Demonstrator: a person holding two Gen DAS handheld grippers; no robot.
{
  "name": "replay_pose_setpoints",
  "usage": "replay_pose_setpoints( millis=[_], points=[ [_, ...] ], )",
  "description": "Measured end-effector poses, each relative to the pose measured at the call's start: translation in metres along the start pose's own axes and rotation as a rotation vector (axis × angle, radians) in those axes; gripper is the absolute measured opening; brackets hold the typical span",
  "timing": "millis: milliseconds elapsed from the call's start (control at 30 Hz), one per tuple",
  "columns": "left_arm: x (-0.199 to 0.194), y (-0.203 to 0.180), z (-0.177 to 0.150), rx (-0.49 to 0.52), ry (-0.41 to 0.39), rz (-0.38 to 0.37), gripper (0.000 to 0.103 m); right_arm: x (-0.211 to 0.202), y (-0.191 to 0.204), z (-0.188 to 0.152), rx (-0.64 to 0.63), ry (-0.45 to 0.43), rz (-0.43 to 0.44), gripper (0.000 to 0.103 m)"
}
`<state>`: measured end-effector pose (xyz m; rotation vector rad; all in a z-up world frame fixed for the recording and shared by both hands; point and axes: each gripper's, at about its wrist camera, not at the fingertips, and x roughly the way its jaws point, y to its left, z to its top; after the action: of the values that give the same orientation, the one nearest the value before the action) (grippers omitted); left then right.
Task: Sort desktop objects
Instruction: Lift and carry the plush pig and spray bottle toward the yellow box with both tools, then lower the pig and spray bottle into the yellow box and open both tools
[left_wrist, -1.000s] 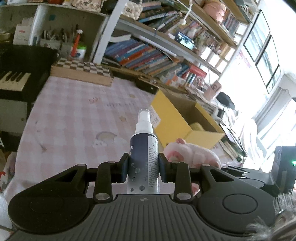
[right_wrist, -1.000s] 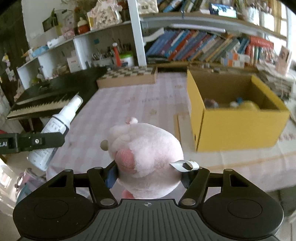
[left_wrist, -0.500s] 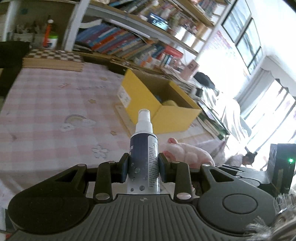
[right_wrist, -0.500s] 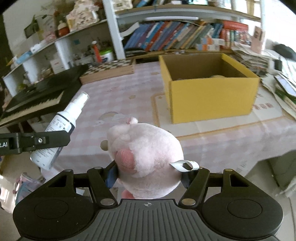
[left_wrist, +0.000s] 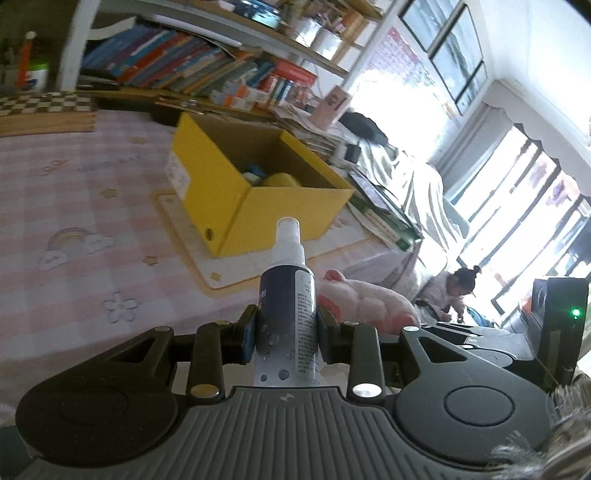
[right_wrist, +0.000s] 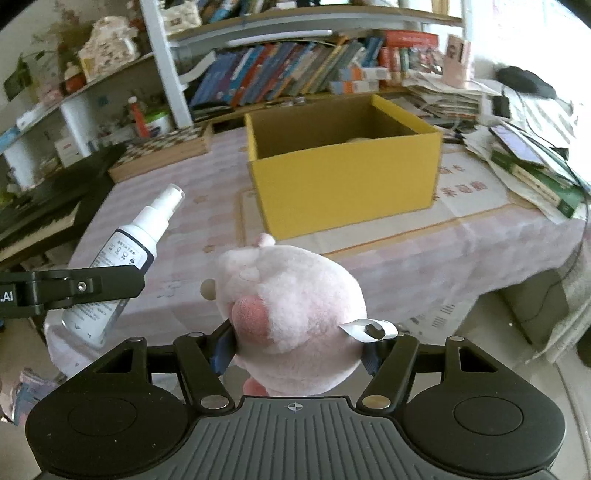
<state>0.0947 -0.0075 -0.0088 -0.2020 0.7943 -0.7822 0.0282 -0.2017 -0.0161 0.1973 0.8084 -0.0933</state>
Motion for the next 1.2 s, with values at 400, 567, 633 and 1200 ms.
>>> replay_pose_setpoints(
  millis=[400,567,633,1200],
  points=[
    [0.056,-0.028,0.028,0.024,0.025,-0.033,0.03,0.013,-0.05,0.023,0.03,0.016,-0.032,0.066],
    [0.077,-0.041,0.048,0.038,0.002,-0.024,0.03,0.02,-0.075,0.042,0.029,0.011,-0.028,0.066],
    [0.085,-0.046,0.059,0.044,-0.018,-0.012,0.03,0.024,-0.084,0.052,0.028,0.002,-0.024,0.066],
    [0.153,-0.051,0.143,0.08,-0.157,0.231,0.03,0.067,-0.132,0.171,-0.18,-0.145,0.112,0.066]
  ],
)
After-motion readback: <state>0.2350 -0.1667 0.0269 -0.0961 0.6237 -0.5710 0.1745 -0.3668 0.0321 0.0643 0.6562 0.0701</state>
